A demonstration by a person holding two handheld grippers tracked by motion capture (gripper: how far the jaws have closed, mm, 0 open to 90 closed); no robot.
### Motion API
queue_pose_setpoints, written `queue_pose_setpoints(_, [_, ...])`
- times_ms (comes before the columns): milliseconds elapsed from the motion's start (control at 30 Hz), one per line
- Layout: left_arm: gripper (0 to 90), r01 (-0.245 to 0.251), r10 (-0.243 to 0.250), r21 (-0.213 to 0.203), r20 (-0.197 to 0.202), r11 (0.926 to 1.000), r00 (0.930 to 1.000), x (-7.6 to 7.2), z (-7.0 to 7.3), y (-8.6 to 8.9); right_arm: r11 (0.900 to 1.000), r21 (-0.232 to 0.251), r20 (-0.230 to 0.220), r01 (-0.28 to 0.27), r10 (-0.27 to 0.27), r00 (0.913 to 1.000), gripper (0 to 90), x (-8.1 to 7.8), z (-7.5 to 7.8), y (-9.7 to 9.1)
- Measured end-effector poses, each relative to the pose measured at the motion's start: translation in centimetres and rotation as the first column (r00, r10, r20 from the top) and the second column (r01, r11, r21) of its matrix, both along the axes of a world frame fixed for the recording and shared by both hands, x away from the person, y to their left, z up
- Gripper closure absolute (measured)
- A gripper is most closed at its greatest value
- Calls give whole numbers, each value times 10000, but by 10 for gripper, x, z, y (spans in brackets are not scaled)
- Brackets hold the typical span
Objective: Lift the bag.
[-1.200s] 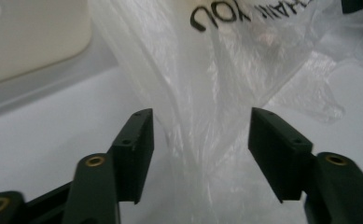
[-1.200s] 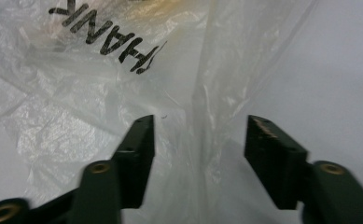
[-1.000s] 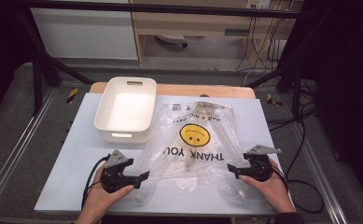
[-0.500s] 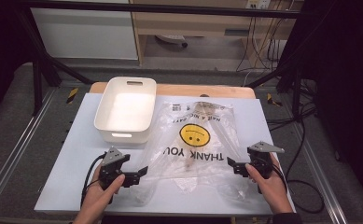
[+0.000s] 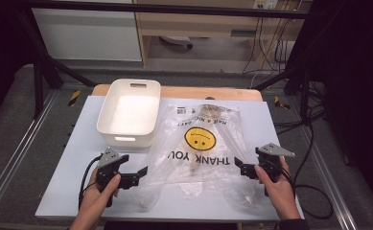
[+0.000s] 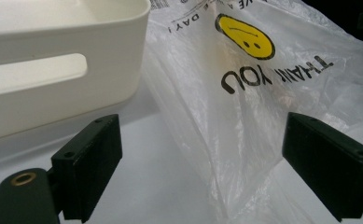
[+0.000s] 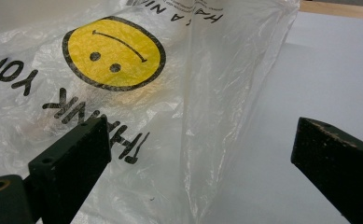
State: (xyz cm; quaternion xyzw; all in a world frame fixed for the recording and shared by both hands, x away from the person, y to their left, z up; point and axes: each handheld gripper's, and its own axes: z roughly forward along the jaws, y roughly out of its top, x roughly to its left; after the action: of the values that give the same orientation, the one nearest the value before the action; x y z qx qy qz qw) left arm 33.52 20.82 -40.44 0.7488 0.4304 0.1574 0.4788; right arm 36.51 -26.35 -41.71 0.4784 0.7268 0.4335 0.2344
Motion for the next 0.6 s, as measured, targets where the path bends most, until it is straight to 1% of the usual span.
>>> queue_pose_setpoints(267, [117,-358,369,-312,331,9989,9988,0,12,14,9999,115,278,92,-95,9996,52,-1,4,-2])
queue_pose_setpoints(367, [115,-471,488,-408,421,9981,9979,-1,16,19,9995,285,346,120,-130,9993,50,-2,6,-3])
queue_pose_setpoints(400, [114,-511,530,-428,450,9978,9976,-1,17,21,9996,266,417,102,-113,9991,49,-2,6,-4])
queue_pose_setpoints(600, [103,-709,747,-617,609,9956,9953,-2,25,29,9987,486,480,162,-186,9987,50,-3,8,-5])
